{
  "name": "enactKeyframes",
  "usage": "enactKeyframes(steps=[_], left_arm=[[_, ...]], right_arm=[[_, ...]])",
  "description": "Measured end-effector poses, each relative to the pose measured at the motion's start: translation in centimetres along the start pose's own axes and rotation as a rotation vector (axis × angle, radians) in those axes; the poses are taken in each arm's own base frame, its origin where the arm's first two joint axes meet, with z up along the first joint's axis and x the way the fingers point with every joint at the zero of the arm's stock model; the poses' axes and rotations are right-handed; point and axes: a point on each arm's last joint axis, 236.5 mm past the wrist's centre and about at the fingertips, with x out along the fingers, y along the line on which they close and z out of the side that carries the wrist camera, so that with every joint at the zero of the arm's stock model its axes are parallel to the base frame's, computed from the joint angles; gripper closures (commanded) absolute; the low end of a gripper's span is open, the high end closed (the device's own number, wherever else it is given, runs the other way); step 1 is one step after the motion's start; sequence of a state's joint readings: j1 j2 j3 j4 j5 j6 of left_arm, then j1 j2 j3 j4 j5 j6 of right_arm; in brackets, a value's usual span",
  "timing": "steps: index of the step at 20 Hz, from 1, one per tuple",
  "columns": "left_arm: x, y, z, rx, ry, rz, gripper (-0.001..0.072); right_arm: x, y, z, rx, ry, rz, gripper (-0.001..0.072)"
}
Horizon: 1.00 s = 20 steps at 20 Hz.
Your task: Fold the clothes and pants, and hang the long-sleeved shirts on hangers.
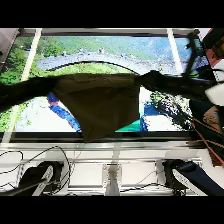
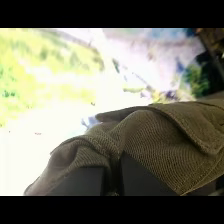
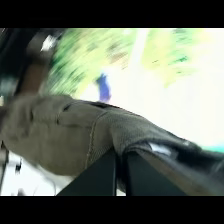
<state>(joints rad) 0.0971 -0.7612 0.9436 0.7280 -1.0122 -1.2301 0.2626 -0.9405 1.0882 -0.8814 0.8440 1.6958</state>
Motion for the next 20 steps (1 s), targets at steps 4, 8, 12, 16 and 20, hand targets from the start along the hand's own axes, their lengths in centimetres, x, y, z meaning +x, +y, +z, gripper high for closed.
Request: enactKeyframes(steps=[4,8,12,16,20], left_arm=[[8.7,4.3,-1.7,-0.155,0.048,-0.001,0.0651],[12.7,4.4,-4.1,-0.27,0.134,-0.063,0.0652],[13.1,2.0,-8.0,-0.301,0.302,-0.16,0.0652],[13.0,3.0,-13.8,-0.29,0.527,-0.085,0.0651],[13.5,5.2,-18.5,-0.257,0.687,0.019,0.0651]], right_arm=[[6.2,-7.4,1.6,0.129,-0.07,-0.117,0.0675],[7.4,-13.2,2.1,0.186,-0.035,-0.225,0.0675],[4.3,-18.7,-1.1,0.188,0.182,-0.37,0.0674],[1.8,-21.3,-6.8,0.172,0.448,-0.439,0.0674],[2.0,-22.6,-11.0,0.15,0.588,-0.471,0.0674]])
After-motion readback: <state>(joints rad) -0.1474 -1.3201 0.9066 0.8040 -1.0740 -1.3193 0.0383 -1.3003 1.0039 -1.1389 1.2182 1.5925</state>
